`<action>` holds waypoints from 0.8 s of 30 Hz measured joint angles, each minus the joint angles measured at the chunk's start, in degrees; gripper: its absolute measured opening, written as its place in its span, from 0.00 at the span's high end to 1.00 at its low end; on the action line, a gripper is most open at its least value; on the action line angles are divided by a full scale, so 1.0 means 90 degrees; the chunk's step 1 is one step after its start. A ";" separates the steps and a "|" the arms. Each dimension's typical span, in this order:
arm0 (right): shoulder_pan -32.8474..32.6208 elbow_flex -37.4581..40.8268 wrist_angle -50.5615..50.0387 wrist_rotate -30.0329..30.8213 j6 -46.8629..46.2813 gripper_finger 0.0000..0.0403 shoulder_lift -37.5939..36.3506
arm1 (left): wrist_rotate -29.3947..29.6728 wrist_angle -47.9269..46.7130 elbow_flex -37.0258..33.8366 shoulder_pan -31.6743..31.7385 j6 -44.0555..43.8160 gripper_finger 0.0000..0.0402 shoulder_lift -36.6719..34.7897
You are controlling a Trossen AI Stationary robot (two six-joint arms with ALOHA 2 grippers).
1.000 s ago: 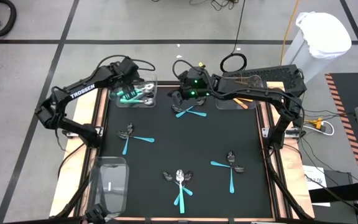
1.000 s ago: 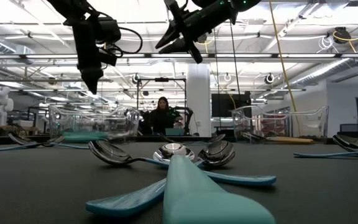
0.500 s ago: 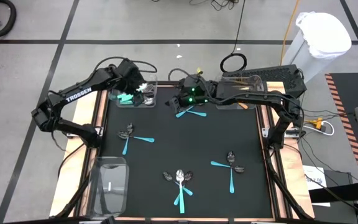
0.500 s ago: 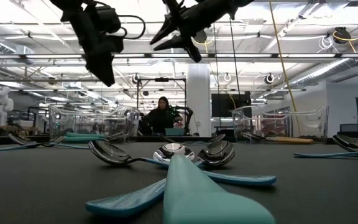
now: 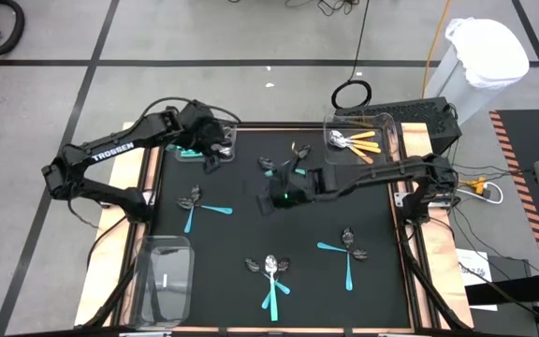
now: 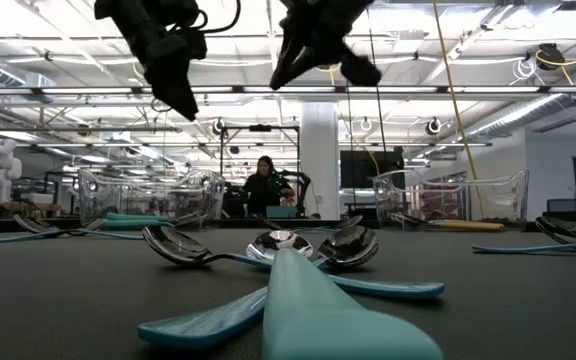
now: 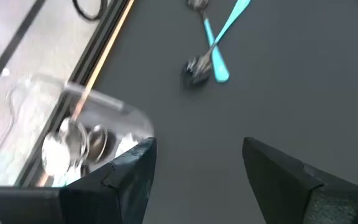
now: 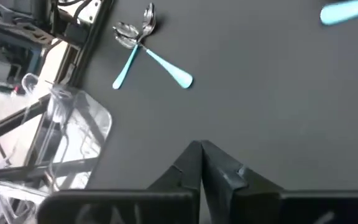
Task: Sort silverware by color (type)
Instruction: Put the light blue spoon into the top left transparent bin
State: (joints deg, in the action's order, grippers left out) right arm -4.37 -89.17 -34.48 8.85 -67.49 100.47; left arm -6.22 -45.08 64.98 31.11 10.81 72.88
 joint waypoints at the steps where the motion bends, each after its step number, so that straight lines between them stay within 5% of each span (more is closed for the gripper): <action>1: -0.0116 0.0000 -0.0007 0.0093 -0.0181 0.98 0.0000 | 0.0000 0.0188 -0.0078 -0.0052 -0.0001 0.40 0.0002; 13: -0.1186 0.0005 -0.0253 0.0336 -0.1479 0.84 0.0213 | -0.0328 0.0593 -0.0404 -0.0917 -0.1194 0.40 -0.0039; 24: -0.2461 0.0002 0.0932 0.0120 -0.3224 0.88 0.1145 | -0.0066 0.1608 -0.0404 -0.2780 -0.3183 0.40 -0.0034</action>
State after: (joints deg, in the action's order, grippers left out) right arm -26.51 -89.14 -26.09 9.93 -96.51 110.77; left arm -6.81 -30.61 61.34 6.09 -17.84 72.58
